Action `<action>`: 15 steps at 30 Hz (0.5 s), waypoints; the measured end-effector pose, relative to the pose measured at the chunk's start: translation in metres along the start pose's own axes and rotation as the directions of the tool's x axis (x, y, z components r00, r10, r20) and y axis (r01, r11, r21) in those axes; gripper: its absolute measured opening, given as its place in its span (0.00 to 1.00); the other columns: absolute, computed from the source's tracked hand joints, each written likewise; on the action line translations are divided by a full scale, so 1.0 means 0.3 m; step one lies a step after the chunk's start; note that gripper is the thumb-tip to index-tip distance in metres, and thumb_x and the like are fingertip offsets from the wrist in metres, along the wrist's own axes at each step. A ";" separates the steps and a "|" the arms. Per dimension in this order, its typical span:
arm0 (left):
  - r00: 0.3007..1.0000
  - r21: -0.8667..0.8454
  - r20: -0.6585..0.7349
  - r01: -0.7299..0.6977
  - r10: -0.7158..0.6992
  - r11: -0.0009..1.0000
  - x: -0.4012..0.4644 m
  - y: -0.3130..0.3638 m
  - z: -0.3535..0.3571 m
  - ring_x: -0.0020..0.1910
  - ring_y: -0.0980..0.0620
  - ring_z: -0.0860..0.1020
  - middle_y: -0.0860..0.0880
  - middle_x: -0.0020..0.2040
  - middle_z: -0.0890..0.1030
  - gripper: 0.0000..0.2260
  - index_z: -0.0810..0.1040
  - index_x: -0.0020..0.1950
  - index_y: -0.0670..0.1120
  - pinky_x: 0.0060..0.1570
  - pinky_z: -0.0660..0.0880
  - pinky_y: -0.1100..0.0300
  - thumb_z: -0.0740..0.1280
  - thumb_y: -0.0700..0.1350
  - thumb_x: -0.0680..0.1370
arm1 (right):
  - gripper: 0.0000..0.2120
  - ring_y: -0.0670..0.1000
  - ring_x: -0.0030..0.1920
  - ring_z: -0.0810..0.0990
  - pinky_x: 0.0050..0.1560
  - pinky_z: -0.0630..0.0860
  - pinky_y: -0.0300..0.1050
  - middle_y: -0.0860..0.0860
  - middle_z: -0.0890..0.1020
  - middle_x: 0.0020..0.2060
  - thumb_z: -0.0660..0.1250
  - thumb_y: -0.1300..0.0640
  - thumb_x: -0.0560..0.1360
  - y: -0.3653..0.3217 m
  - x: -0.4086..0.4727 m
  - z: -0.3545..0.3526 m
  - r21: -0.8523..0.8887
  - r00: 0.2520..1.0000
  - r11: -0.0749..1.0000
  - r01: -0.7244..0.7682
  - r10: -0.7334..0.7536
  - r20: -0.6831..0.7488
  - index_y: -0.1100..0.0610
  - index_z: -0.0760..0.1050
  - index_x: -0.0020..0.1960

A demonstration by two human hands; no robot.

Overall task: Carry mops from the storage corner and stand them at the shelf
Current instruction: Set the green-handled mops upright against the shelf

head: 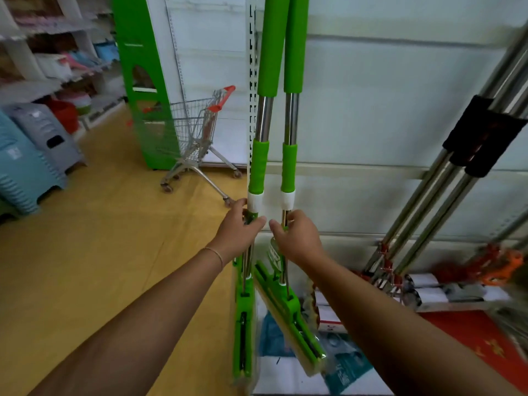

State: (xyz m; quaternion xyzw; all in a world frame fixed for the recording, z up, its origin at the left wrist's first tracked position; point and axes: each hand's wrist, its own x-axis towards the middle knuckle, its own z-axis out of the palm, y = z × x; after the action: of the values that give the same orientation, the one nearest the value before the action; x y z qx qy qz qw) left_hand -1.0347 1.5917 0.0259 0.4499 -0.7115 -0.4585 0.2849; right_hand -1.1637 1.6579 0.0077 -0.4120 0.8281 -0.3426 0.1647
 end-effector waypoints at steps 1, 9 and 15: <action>1.000 -0.039 0.005 0.017 -0.017 0.999 0.011 -0.005 0.002 0.49 0.56 0.77 0.58 0.49 0.76 0.16 0.70 0.63 0.51 0.43 0.71 0.64 0.69 0.46 0.77 | 0.24 0.58 0.56 0.80 0.51 0.76 0.49 0.55 0.80 0.55 0.69 0.42 0.75 0.008 0.011 0.003 0.004 1.000 1.000 -0.009 0.009 -0.008 0.58 0.71 0.61; 0.995 -0.038 0.082 0.061 -0.058 0.997 0.096 -0.072 0.025 0.54 0.54 0.75 0.54 0.55 0.77 0.20 0.71 0.65 0.50 0.53 0.69 0.59 0.71 0.42 0.76 | 0.37 0.59 0.66 0.74 0.65 0.74 0.55 0.58 0.75 0.65 0.73 0.43 0.72 0.098 0.090 0.086 -0.016 0.998 0.999 -0.042 0.043 0.052 0.60 0.64 0.72; 0.983 -0.009 0.173 0.062 -0.060 0.998 0.156 -0.148 0.024 0.55 0.51 0.78 0.51 0.56 0.80 0.19 0.75 0.64 0.49 0.53 0.74 0.58 0.73 0.43 0.74 | 0.28 0.57 0.61 0.76 0.62 0.76 0.55 0.56 0.76 0.60 0.73 0.46 0.73 0.154 0.122 0.146 -0.004 0.994 0.997 -0.076 0.076 0.084 0.56 0.67 0.66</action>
State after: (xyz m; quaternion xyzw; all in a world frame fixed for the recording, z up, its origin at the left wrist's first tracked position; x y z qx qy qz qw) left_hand -1.0440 1.5447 -0.0179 0.4278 -0.7161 -0.5094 0.2112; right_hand -1.1880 1.6297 -0.0556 -0.3943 0.8355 -0.3182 0.2124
